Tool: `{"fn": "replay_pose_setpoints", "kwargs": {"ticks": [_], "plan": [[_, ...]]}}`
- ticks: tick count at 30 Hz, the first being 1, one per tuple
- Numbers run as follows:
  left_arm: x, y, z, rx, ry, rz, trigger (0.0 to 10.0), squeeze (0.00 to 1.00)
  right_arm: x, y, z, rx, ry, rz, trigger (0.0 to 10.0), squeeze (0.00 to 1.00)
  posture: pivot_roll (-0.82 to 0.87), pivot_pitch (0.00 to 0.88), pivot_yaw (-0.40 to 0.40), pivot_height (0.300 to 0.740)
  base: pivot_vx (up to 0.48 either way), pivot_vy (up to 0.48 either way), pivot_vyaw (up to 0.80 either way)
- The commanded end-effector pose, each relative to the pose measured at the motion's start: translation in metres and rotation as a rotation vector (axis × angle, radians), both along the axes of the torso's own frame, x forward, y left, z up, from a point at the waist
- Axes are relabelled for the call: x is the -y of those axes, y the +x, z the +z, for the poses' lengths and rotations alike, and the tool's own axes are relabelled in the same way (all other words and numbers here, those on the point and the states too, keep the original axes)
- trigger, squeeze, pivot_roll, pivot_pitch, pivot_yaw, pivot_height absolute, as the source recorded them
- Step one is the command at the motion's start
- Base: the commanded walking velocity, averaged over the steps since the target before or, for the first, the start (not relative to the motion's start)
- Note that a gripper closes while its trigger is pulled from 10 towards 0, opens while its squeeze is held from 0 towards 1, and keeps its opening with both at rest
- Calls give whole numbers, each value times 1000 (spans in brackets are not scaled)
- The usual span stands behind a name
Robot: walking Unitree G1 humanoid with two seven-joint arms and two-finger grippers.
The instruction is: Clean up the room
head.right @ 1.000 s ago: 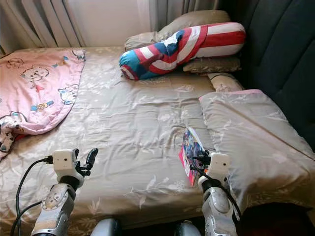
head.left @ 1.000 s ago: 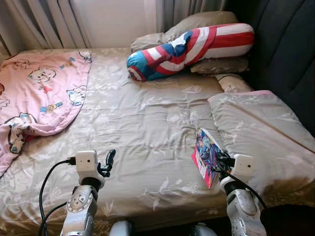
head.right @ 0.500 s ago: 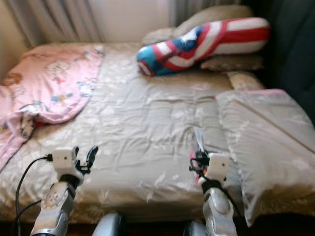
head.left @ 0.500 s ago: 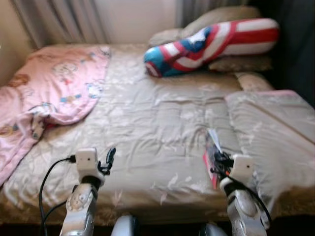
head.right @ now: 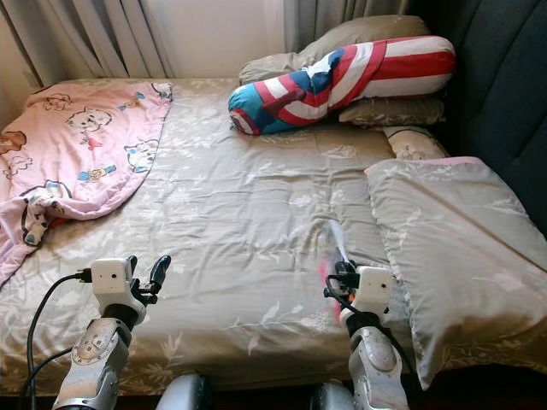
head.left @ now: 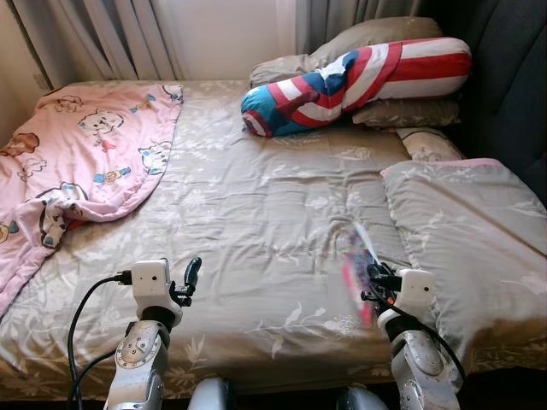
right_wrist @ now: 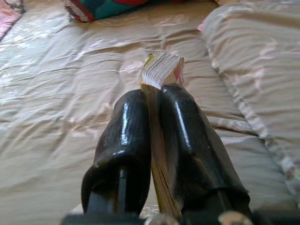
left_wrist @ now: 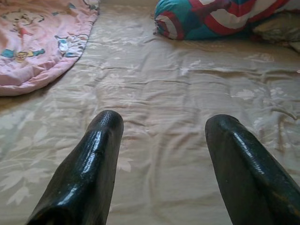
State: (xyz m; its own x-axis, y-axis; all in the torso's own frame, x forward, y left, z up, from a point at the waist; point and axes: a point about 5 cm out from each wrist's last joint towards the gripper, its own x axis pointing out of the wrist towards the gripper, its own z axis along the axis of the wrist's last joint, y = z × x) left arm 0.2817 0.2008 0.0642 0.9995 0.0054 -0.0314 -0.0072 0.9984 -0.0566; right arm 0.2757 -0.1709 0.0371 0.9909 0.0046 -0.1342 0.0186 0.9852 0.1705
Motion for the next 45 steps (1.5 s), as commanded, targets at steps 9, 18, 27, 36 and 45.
{"fn": "replay_pose_setpoints", "kwargs": {"ticks": [9,18,27,36,45], "plan": [[2,1,1,-3,7,-13,10000,0,-4,5,8,45,5,18,10000,0,-18,54,-3,648,264,0,0],[1,1,1,-5,9,-7,10000,0,-8,5,6,41,1,48,10000,0,-16,65,-3,648,288,0,0],[0,0,3,0,11,-7,10000,0,-12,13,10,47,20,75,10000,0,-14,76,-1,648,219,0,0],[-3,-5,3,-2,18,-7,10000,0,-5,41,17,26,172,-18,10000,0,18,98,9,648,0,0,0],[-19,-26,5,-20,56,9,10000,0,11,64,25,10,435,-177,10000,0,100,145,43,648,0,0,0]]}}
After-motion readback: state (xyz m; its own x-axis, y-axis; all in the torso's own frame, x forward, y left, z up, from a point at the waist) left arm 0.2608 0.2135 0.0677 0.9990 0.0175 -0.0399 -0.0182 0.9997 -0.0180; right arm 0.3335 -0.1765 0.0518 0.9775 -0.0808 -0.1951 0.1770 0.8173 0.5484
